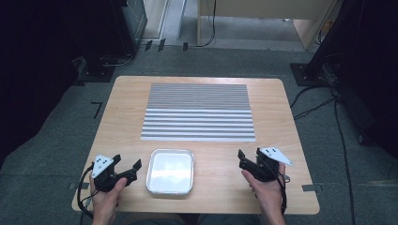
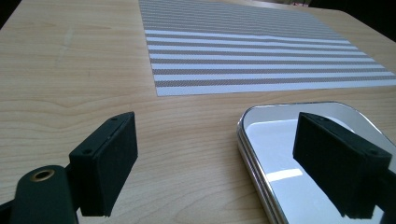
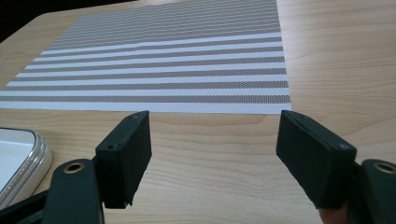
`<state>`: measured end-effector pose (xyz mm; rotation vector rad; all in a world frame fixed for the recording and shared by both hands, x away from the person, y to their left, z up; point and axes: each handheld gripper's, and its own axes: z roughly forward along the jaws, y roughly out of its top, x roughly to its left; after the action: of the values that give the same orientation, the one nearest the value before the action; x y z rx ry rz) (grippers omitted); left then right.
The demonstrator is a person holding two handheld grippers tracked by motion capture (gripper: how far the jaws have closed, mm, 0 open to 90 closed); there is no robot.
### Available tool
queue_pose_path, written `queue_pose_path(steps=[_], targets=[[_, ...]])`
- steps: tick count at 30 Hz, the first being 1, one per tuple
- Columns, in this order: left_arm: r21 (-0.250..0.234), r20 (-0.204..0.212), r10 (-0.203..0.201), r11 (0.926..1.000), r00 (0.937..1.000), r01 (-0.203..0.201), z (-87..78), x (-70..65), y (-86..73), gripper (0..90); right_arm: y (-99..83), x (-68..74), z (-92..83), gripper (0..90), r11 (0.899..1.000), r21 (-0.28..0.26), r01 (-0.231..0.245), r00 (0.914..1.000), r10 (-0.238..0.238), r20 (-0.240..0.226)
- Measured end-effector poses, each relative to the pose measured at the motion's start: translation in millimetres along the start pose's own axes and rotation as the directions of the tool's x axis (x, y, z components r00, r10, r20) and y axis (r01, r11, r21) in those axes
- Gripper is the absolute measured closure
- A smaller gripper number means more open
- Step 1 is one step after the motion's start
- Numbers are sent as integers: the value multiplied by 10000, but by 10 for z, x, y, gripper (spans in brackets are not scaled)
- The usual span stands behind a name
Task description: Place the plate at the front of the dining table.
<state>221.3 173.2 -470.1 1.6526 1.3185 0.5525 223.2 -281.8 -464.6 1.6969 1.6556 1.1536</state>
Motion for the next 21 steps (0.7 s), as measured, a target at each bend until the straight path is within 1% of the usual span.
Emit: queue_pose_path(steps=[3, 6, 9, 10, 11, 13, 15, 18, 19, 21], targets=[[18, 38, 32, 10000, 10000, -32, -1, -15, 5, 139, -4, 49, 2, 279, 10000, 6, 54, 9999, -54, -115], [-20, 36, 62, 10000, 10000, -62, -5, -34, 9, 139, -20, 103, 13, 342, 9999, 74, 119, 9996, -117, -274], [86, -37, 75, 9999, 10000, -74, 7, -52, 3, 142, -33, 148, 9, 390, 9999, 74, 125, 9991, -122, -412], [131, -27, 57, 9999, 10000, -57, 10, -50, 2, 142, -40, 185, 0, 407, 9999, 34, 123, 9986, -121, -511], [180, 21, 15, 9998, 10000, -15, 13, -47, 2, 142, -40, 185, 0, 407, 9999, 34, 123, 9986, -121, -511], [203, 34, -67, 9998, 10000, 66, 18, -43, 3, 142, -50, 243, -12, 426, 10000, -84, 20, 9972, -26, -742], [225, 46, -101, 9997, 9999, 100, 18, -47, 7, 142, -53, 262, -14, 431, 10000, -69, 7, 9968, -12, -797], [279, 73, -102, 9996, 9999, 100, 25, -60, 8, 142, -74, 318, -7, 447, 9999, -56, 146, 9953, -151, -960], [299, 94, -123, 9995, 9999, 120, 30, -68, 6, 141, -88, 344, -2, 452, 9996, -40, 275, 9948, -278, -975], [358, 160, -131, 9993, 9998, 126, 41, -82, 3, 141, -104, 373, 10, 457, 9995, -51, 303, 9936, -307, -1090]])
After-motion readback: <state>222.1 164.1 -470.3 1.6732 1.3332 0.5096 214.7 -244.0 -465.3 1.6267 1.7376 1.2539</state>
